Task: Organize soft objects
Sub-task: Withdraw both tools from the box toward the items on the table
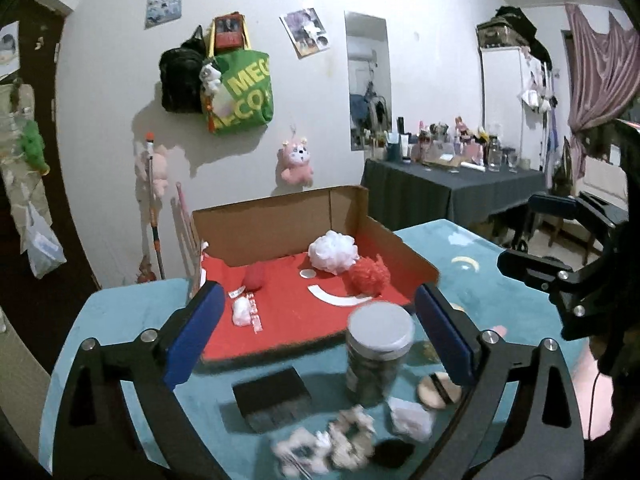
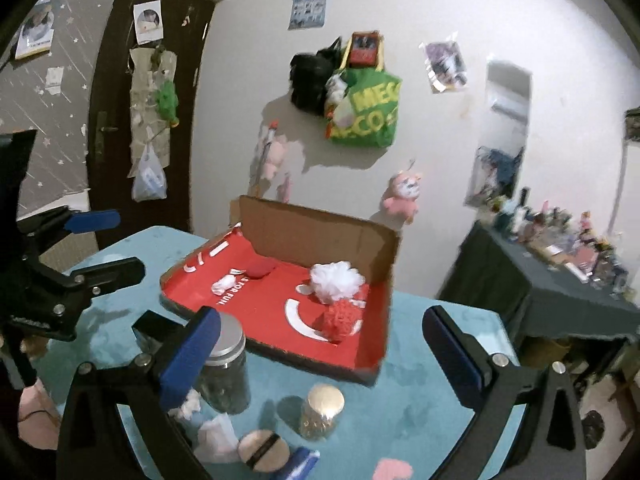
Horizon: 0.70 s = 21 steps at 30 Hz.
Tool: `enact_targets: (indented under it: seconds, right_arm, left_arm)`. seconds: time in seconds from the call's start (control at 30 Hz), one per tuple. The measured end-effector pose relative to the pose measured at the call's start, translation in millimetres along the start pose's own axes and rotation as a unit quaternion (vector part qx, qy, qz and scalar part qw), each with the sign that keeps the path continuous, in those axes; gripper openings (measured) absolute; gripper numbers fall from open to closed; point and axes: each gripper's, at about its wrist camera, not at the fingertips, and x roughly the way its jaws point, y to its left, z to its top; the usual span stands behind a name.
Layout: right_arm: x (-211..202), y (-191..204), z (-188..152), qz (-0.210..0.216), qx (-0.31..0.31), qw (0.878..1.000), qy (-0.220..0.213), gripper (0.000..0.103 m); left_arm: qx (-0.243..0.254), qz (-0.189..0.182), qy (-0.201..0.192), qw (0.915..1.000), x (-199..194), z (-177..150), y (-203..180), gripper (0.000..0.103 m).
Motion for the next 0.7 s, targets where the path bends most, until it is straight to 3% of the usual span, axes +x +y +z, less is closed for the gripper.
enact_targets:
  seconds: [0.23,0.53,0.7]
  right_arm:
    - [-45,16,-39,-0.024,0.024,0.999,-0.029,0.103]
    - [-40,18,-95,-0.016,0.087,0.996,0.008,0.103]
    - [-21,17,-126,-0.014,0.11,0.993,0.046,0.103]
  left_arm:
    - [-0.043,-0.003,-0.01,0.999,-33,-39,-16,0.097]
    - [-0.052,0.016,0.01,0.9984,-42,-90,-29,0.097]
    - [-0.054,0.018,0.045,0.9973,-29,-116,-30,0.097]
